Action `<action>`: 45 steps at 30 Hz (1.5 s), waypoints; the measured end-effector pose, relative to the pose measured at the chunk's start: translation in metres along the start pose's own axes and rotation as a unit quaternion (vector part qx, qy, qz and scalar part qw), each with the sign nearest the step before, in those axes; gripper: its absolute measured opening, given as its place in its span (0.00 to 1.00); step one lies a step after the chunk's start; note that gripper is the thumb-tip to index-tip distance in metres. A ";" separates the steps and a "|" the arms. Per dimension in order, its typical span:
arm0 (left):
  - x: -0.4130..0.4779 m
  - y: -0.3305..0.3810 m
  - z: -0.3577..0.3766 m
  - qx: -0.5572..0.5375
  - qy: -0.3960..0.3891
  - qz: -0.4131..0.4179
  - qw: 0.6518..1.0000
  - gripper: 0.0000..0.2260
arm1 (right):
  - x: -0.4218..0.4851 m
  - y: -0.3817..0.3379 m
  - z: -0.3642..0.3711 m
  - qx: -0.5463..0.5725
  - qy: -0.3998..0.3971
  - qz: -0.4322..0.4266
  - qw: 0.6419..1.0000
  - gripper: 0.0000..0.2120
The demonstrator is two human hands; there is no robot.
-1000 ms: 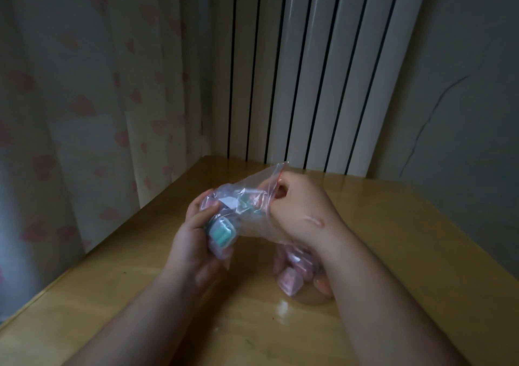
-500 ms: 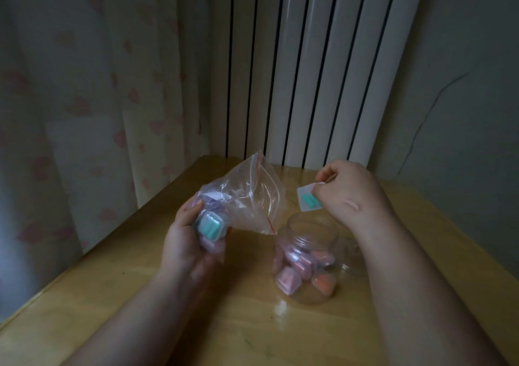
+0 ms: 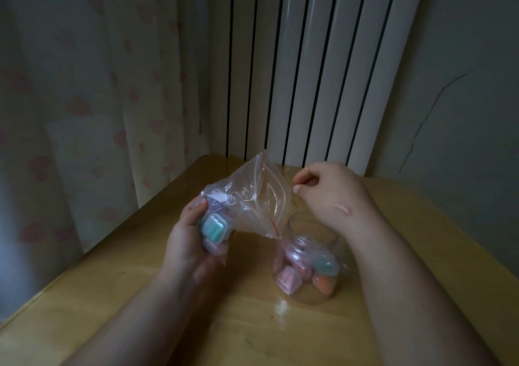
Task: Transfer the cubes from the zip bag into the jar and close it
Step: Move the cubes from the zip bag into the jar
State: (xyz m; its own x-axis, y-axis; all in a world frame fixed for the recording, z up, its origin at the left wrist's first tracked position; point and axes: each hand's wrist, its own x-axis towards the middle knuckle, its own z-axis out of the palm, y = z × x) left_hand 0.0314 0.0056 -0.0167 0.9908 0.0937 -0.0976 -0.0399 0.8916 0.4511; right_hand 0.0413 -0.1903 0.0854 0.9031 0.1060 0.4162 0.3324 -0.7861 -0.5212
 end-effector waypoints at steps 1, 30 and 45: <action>-0.001 0.000 0.001 0.003 -0.001 0.001 1.000 0.23 | -0.002 -0.003 0.002 0.015 -0.010 -0.017 1.000 0.05; -0.017 -0.005 0.015 0.116 -0.054 0.016 0.992 0.21 | -0.018 -0.025 0.046 0.062 -0.094 -0.041 0.993 0.10; -0.018 -0.002 0.016 0.103 -0.008 0.026 0.994 0.20 | -0.005 -0.014 -0.003 0.117 0.048 0.048 0.991 0.08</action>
State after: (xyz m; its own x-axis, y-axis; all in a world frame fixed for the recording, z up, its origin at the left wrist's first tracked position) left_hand 0.0160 -0.0049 -0.0011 0.9900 0.1293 -0.0568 -0.0654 0.7761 0.6272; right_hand 0.0309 -0.1818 0.0924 0.9078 -0.0295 0.4185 0.3099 -0.6253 -0.7162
